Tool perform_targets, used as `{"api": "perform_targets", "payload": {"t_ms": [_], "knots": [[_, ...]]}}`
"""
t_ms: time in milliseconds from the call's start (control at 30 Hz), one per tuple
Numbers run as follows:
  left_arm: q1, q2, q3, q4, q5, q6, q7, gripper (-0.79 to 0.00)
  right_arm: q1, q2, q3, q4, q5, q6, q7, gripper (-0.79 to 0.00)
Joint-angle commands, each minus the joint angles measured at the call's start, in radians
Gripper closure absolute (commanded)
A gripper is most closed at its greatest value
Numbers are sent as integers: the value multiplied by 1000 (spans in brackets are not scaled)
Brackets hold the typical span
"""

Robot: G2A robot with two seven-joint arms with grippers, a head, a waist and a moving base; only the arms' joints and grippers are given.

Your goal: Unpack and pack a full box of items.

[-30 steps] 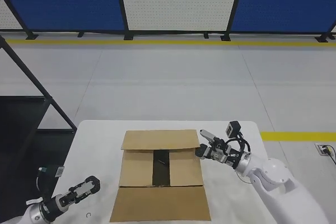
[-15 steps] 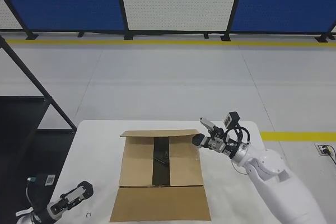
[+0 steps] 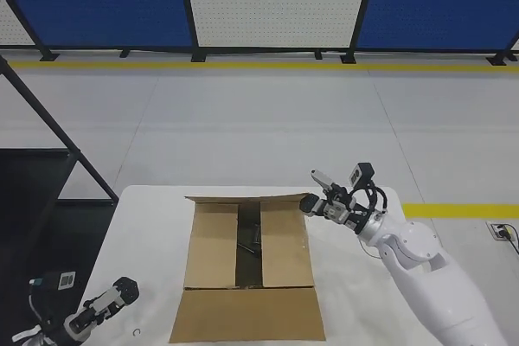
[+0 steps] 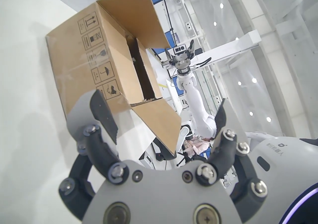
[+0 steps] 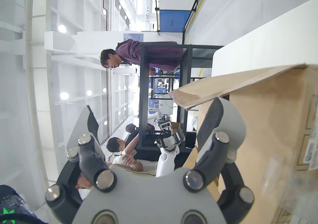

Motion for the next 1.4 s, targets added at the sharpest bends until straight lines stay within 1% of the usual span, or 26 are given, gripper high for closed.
{"api": "perform_targets", "payload": {"t_ms": [0, 400, 500, 600, 667, 867, 967, 1200, 1367], "knots": [[0, 0, 0, 0, 1, 0, 0, -785, 10, -4, -5, 0, 6, 7, 12, -785], [0, 0, 0, 0, 1, 0, 0, -785, 12, -5, -7, -3, -1, 10, 12, -785], [0, 0, 0, 0, 1, 0, 0, -785, 11, -11, -9, -24, 19, 10, -1, -785], [0, 0, 0, 0, 1, 0, 0, -785, 41, -23, -33, -16, -9, 52, -33, -785], [4, -1, -5, -12, -1, 4, 28, -785, 66, -33, -53, -2, -20, 76, -52, -785], [60, -5, -49, -43, -50, -22, 74, -785, 143, -67, -95, 70, -14, 104, -99, -785], [66, -6, -53, -46, -53, -22, 77, -785, 190, -87, -123, 128, -13, 128, -101, -785], [66, -6, -53, -46, -53, -22, 77, -785, 269, -146, -181, 272, 28, 130, -199, -785], [66, -6, -53, -46, -53, -22, 77, -785, 276, -151, -187, 286, 27, 138, -205, -785]]}}
